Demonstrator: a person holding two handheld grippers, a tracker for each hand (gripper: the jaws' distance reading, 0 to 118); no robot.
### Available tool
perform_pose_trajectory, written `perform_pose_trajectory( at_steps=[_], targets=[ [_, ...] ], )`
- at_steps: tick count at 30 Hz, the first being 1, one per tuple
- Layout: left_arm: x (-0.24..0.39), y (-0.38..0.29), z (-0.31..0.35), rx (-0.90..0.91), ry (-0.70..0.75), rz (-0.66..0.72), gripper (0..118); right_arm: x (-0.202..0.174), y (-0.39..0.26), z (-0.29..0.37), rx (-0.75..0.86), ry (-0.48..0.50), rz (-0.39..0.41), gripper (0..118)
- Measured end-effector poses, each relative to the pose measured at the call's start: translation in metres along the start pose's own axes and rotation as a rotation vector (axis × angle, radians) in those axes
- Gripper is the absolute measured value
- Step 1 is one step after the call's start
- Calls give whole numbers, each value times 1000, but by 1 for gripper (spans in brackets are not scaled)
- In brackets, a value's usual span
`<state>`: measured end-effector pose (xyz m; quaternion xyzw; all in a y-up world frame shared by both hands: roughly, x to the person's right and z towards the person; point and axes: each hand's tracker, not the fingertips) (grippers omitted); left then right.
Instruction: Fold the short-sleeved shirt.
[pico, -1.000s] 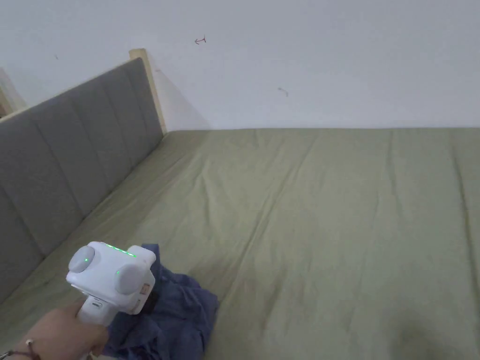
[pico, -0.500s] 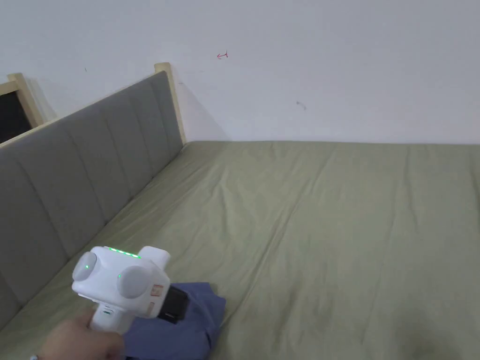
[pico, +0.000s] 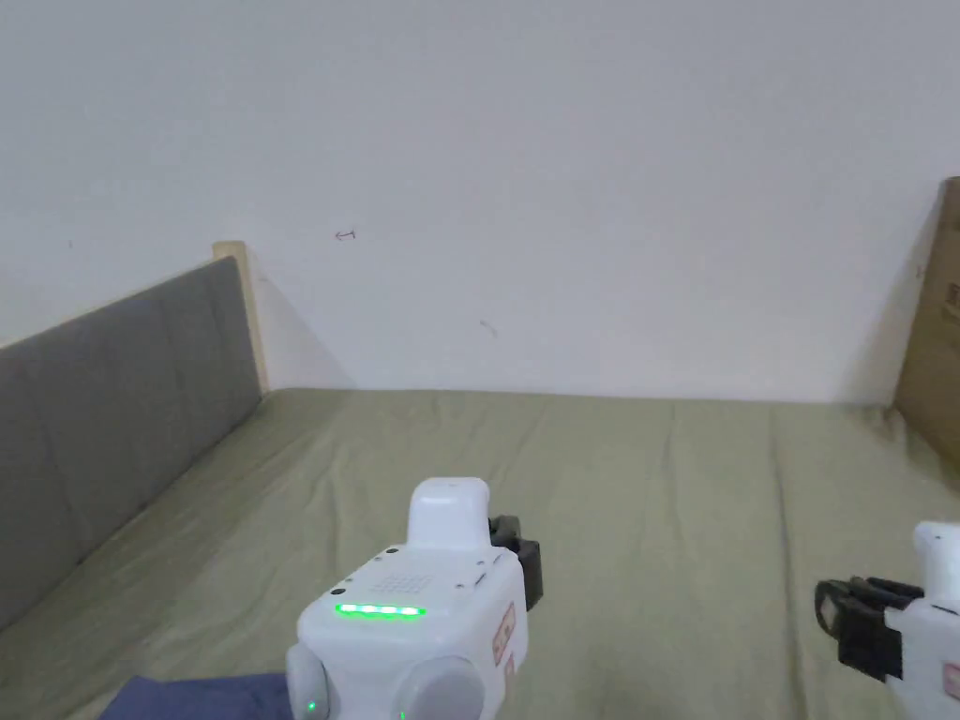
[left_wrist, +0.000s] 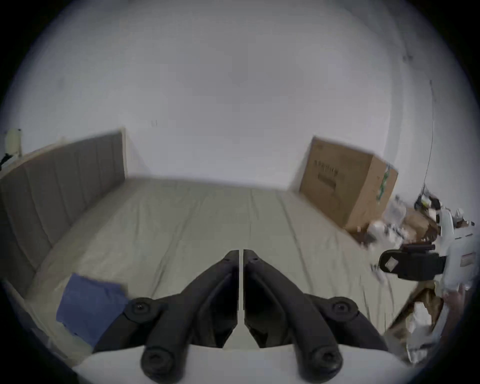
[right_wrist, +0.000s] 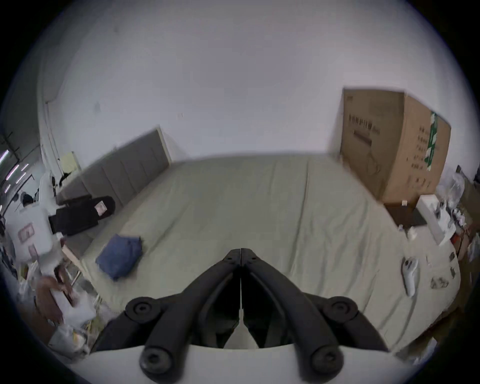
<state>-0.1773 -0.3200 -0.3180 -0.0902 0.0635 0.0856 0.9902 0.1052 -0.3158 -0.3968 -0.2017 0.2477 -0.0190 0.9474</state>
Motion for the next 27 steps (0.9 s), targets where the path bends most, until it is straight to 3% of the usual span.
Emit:
perform_pose_trajectory(
  at_steps=[4,7,9,11,12,13,14,15,19,27],
  targets=[
    [24,9,22,175,95,-72,3,-21,1,25,306,-44,35,0],
    [34,8,33,251,139,-127,3,-32,-6,30,411,-108,70,0],
    [38,5,40,283,166,-172,4,-33,-9,31,447,-146,50,1],
    [40,2,46,304,174,-192,26,-35,-9,31,461,-174,37,31],
    [40,2,48,301,176,-189,49,-34,-9,30,457,-171,33,57],
    [40,3,49,296,173,-187,81,-33,-8,29,450,-170,25,89],
    [37,4,49,292,168,-183,100,-32,-8,29,447,-176,20,98],
    [36,4,49,287,163,-178,111,-32,-8,29,454,-198,21,100],
    [36,5,53,295,176,-173,113,-32,-7,29,439,-233,39,118],
    [38,6,48,254,200,-183,113,-31,1,34,442,-238,91,118]
  ],
)
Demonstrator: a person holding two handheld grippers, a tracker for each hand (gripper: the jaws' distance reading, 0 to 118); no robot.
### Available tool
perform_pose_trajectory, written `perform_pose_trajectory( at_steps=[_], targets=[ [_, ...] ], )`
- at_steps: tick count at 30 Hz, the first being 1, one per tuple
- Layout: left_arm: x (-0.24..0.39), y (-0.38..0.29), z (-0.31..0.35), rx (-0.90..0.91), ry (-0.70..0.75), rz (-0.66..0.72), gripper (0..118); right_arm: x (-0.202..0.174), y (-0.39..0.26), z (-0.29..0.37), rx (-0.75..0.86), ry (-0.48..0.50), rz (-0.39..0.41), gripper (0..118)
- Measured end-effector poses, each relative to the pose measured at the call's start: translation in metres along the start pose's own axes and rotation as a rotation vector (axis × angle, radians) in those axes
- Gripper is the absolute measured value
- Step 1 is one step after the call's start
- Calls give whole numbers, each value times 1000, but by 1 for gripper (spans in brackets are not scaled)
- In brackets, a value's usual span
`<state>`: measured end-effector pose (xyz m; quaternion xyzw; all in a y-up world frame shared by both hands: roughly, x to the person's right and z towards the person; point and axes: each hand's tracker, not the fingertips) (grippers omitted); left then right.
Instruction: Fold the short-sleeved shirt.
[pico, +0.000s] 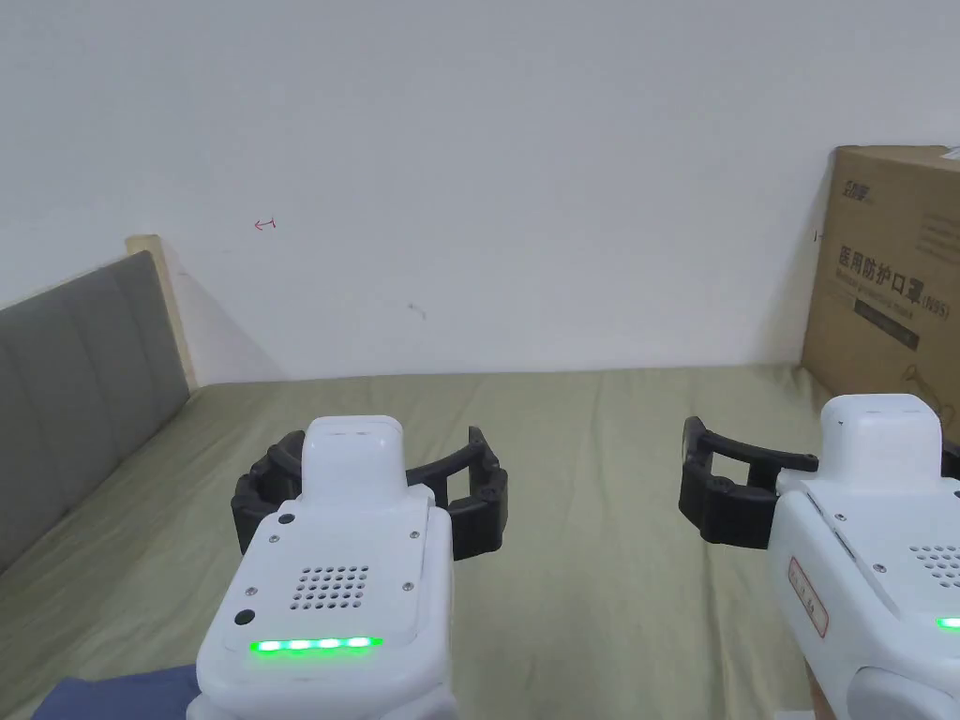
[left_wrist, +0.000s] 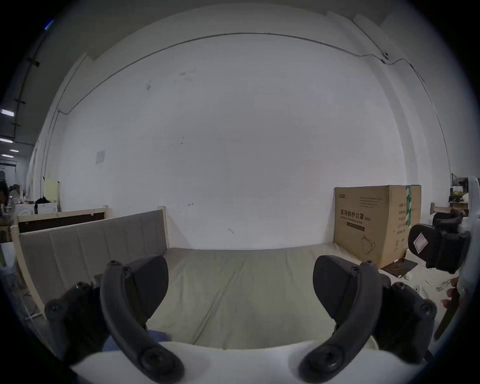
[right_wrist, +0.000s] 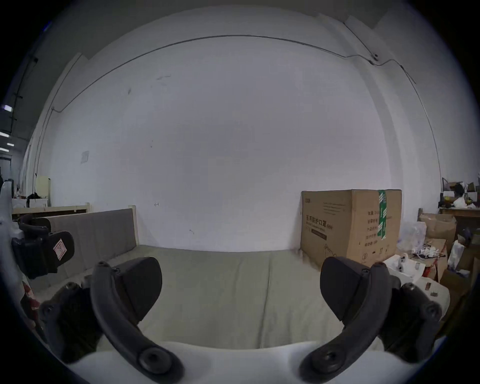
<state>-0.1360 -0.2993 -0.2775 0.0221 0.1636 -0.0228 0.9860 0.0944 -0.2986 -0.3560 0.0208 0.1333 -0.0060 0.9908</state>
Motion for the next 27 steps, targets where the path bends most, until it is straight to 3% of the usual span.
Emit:
perform_pose_trajectory(
  at_steps=[20,27],
  targets=[
    [-23,6,-1,-42,-7,129,113,-13,4,-2,-33,22,-1,118],
    [-17,9,0,-39,38,83,113,-16,0,0,-53,34,1,118]
  ],
)
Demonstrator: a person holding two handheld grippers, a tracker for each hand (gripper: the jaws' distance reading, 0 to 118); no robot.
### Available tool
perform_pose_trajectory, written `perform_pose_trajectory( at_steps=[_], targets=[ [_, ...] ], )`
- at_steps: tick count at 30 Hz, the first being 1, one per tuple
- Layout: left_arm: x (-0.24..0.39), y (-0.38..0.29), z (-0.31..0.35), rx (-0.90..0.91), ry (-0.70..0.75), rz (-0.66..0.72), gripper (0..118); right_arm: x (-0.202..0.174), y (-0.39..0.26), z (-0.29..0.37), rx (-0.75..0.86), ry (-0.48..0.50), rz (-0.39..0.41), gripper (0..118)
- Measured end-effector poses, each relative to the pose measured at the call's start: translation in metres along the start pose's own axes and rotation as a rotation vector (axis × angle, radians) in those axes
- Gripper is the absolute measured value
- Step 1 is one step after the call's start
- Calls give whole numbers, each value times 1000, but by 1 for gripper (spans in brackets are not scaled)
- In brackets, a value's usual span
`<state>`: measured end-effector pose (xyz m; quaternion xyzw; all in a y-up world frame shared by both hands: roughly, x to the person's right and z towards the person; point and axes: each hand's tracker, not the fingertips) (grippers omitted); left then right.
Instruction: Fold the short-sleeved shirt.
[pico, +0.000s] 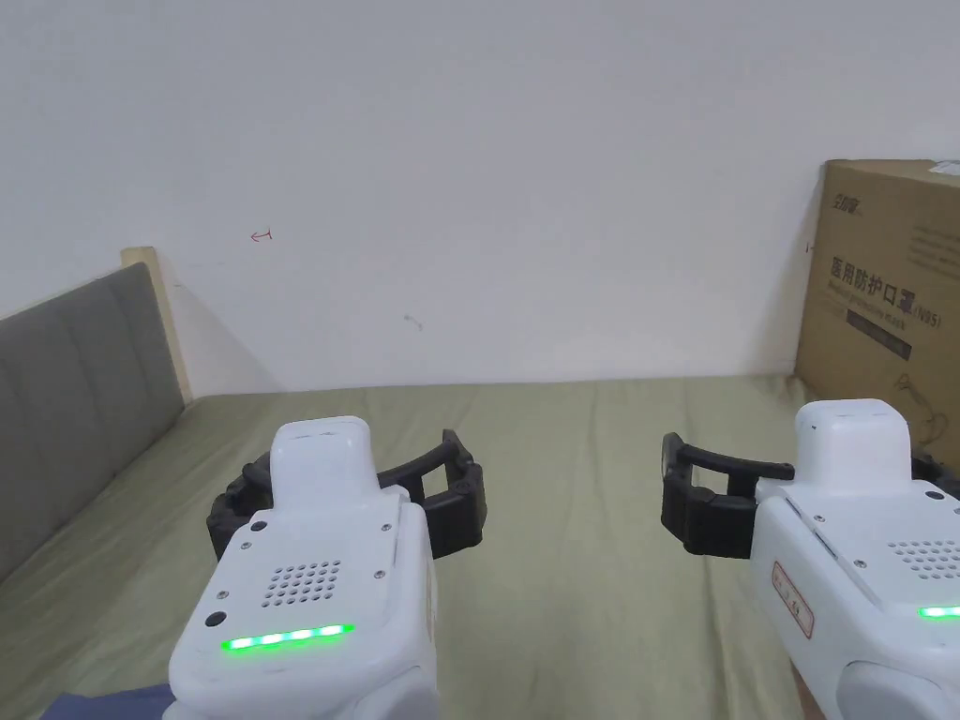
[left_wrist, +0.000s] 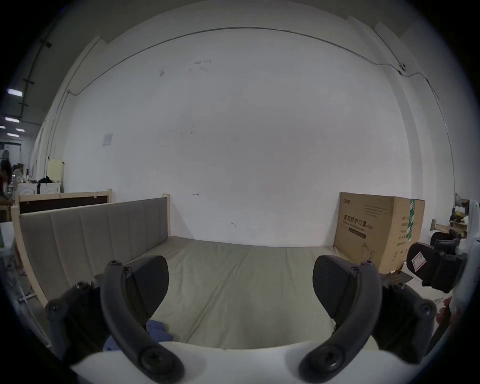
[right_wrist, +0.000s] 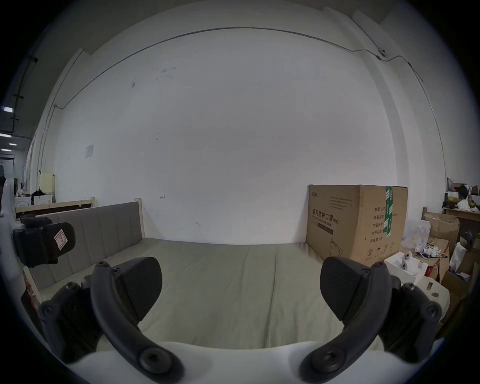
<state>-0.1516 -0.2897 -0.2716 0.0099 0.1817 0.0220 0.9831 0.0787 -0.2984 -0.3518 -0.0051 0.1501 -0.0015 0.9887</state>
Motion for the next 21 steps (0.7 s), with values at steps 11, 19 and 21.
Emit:
perform_pose_trajectory(
  at_steps=[11,19,21],
  targets=[
    [-1,-2,-1,-43,-12,32,113,-1,-6,0,-29,1,-16,118],
    [0,-5,-1,-63,-33,49,113,-2,-12,-1,-50,-1,-9,118],
    [1,-7,-1,-66,-33,47,113,-2,-13,-1,-53,-1,-5,118]
  ],
)
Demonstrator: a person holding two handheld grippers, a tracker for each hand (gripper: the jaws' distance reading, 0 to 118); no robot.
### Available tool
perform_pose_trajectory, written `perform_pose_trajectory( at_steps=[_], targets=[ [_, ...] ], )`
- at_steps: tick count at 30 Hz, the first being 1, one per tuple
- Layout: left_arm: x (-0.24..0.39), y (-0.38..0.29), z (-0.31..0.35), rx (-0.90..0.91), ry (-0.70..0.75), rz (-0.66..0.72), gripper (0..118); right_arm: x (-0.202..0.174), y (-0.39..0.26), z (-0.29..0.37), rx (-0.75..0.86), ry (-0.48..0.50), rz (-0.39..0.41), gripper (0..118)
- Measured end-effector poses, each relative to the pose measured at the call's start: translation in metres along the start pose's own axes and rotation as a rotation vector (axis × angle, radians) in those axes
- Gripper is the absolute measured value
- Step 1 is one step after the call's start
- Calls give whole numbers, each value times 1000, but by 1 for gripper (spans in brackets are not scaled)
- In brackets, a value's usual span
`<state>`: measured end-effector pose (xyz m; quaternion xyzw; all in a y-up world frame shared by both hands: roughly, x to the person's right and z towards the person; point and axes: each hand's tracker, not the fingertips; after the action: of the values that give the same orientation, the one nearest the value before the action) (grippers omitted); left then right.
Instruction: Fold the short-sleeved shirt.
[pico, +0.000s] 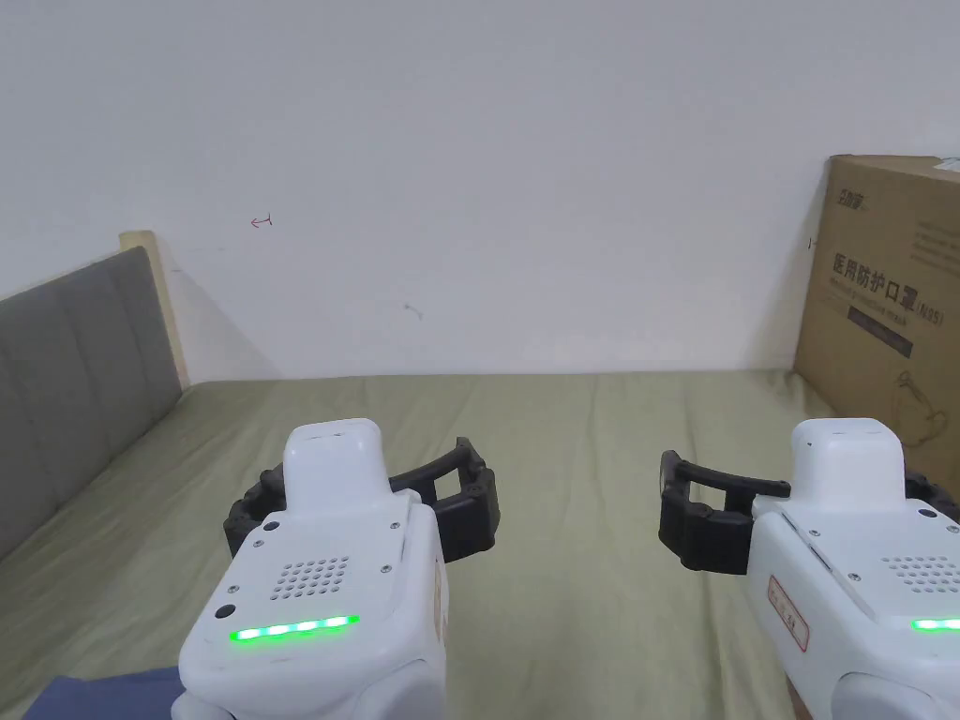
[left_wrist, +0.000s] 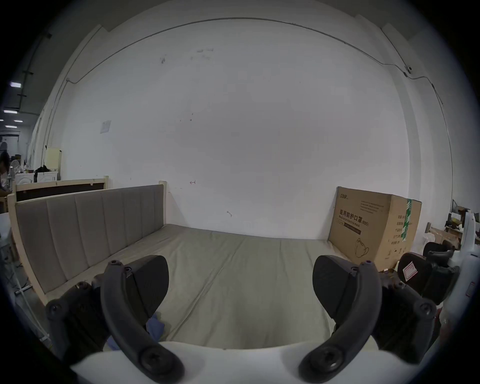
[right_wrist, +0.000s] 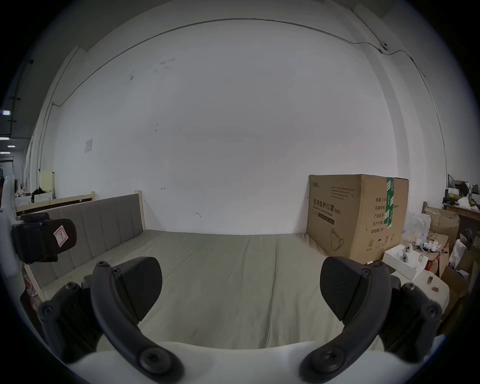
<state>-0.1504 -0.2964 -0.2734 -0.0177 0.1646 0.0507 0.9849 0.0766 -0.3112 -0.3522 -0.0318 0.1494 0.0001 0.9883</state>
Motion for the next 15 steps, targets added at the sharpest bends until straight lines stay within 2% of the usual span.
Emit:
perform_pose_trajectory(
  at_steps=[10,15],
  targets=[
    [1,1,-2,-25,21,-11,112,2,-1,-2,-5,-2,0,118],
    [-4,3,-2,-26,-15,16,112,5,0,-4,-17,-5,-15,118]
  ],
)
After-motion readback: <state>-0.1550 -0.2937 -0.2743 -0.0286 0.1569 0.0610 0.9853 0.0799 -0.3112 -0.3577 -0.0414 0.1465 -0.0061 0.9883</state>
